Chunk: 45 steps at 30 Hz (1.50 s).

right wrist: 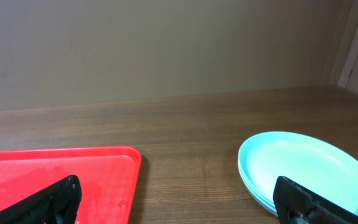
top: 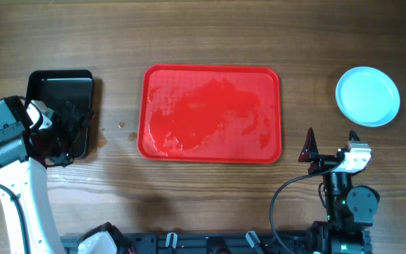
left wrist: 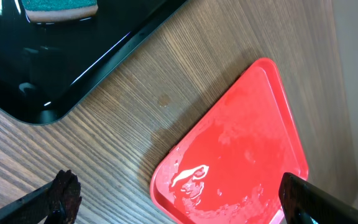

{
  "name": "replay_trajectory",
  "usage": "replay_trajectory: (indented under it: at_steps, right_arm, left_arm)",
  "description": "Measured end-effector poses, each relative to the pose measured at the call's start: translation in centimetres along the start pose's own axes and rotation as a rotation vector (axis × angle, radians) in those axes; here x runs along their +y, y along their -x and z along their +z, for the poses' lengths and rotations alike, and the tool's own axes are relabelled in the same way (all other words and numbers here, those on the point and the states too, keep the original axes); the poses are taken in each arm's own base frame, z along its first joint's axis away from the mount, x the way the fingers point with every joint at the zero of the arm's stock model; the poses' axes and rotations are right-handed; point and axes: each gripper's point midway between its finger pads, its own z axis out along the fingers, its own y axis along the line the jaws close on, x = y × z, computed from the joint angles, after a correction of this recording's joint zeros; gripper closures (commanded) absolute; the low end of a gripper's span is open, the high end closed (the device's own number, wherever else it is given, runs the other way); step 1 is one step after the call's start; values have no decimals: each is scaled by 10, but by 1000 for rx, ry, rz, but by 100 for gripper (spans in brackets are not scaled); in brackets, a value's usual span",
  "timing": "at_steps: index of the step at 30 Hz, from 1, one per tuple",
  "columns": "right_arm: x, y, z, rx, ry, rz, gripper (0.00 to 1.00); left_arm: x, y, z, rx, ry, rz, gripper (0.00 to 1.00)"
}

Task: Clean dirty plates on tray and stack at the side

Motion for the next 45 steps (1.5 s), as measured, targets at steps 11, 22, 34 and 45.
replay_trajectory:
  at_steps: [11,22,34,45]
  right_arm:
    - [0,0,0,0,0,0,0]
    - [0,0,0,0,0,0,0]
    - [0,0,0,0,0,0,0]
    - [1,0,0,0,3,0,0]
  left_arm:
    - [0,0,0,0,0,0,0]
    - [3,4,0,-21,20,3,0]
    - [22,8,-25,-164,136,46,0]
    - [46,-55,34,-141,83,206,0]
